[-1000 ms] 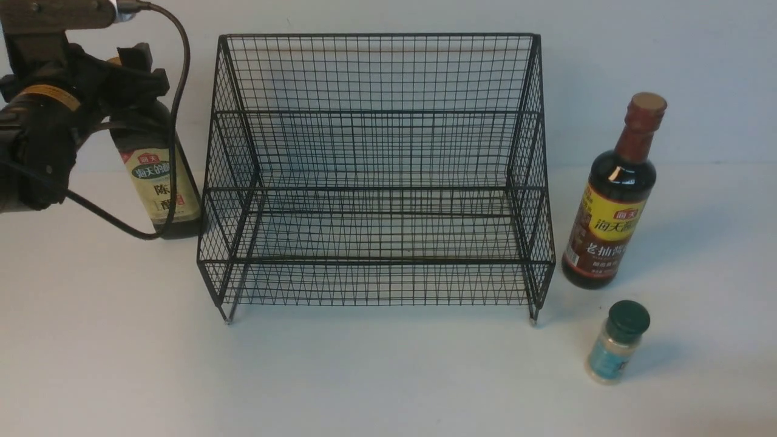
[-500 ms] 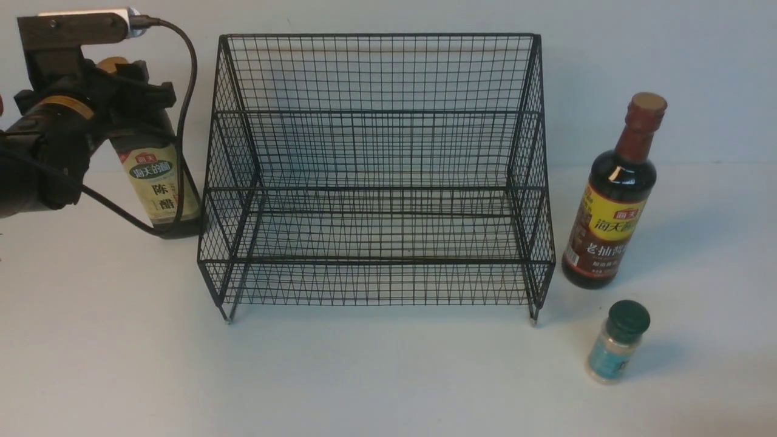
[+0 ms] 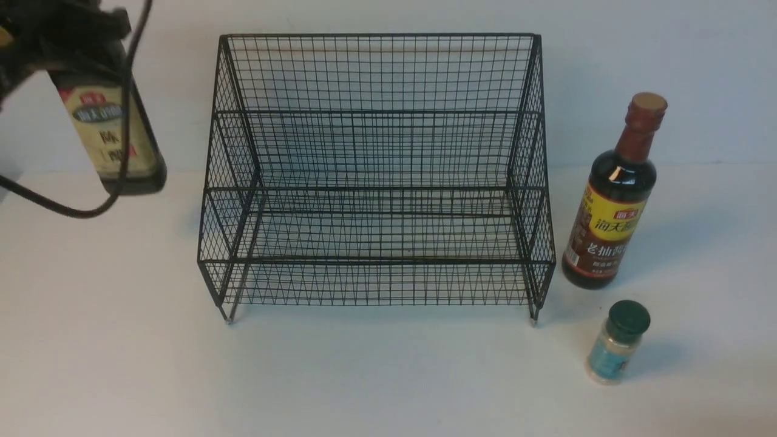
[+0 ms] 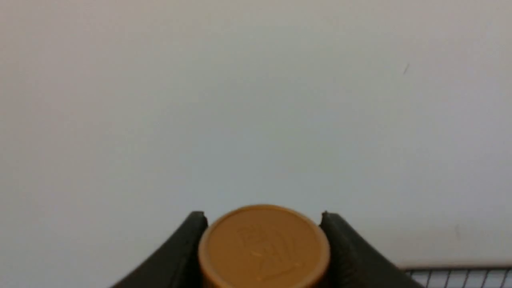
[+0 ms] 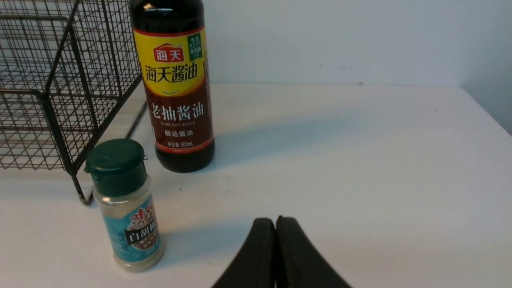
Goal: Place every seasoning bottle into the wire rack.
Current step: Use the left arm to put the condiment bottle back on the shelf
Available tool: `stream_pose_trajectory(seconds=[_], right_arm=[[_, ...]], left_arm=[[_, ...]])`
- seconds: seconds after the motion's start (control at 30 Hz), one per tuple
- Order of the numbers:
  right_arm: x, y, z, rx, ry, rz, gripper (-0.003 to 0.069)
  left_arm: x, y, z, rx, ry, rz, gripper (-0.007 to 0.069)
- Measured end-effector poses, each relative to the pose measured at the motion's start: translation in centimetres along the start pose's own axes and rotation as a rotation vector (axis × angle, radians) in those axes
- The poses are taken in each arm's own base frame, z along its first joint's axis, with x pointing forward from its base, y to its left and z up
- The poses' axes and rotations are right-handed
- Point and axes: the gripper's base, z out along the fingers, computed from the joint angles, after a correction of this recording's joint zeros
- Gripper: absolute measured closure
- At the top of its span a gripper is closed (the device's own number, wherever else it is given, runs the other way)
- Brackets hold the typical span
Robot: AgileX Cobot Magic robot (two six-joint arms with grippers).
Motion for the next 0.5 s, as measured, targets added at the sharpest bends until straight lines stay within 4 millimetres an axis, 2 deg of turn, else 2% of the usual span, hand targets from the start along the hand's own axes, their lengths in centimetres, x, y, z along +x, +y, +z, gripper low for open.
stream_pose_trajectory(seconds=[0.07, 0.17, 0.2, 0.33, 0.5], right_arm=[[0.0, 0.0, 0.0, 0.0, 0.0, 0.0, 0.0672], [0.0, 0.0, 0.0, 0.0, 0.0, 0.0, 0.0672], [0.0, 0.0, 0.0, 0.0, 0.0, 0.0, 0.0672], [0.0, 0.0, 0.0, 0.0, 0.0, 0.0, 0.0672], [0.0, 0.0, 0.0, 0.0, 0.0, 0.0, 0.0672]], left_arm=[[-2.4, -1.0, -1.8, 0.03, -0.072, -0.002, 0.0311], [-3.4, -1.8, -2.7, 0.056, -0.093, -0.005, 0.0311], [-3.9, -2.6, -3.3, 0.085, -0.095, -0.008, 0.0311], [-4.4, -4.5, -4.1, 0.151, -0.093, -0.013, 0.0311], [-4.5, -6.9, -4.0, 0.23, -0.09, -0.02, 0.0311]])
